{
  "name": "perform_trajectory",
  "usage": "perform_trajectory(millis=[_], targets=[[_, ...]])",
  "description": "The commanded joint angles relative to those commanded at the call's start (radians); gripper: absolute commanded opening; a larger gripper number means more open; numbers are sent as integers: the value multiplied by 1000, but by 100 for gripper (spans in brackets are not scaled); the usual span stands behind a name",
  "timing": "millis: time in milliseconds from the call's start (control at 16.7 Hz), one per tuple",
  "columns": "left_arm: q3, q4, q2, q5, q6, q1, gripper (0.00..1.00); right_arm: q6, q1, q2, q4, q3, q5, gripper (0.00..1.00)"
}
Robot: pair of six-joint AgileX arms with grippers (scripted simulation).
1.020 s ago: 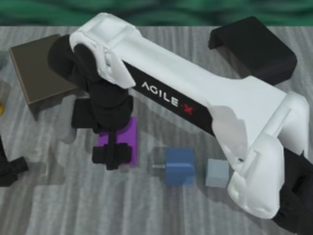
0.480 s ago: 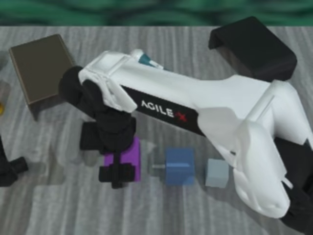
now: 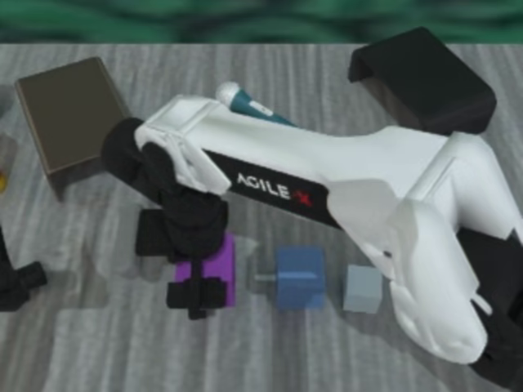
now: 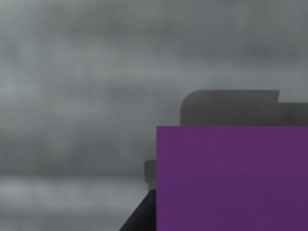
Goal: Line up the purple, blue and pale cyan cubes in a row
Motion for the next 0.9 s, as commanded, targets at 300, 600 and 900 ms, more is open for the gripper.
perform_trajectory(millis=[300,600,900], targets=[[0,0,0,0,0,0,100,0,0,0,0,0,0,53],[0,0,0,0,0,0,100,0,0,0,0,0,0,90],[0,0,0,0,0,0,100,0,0,0,0,0,0,100]])
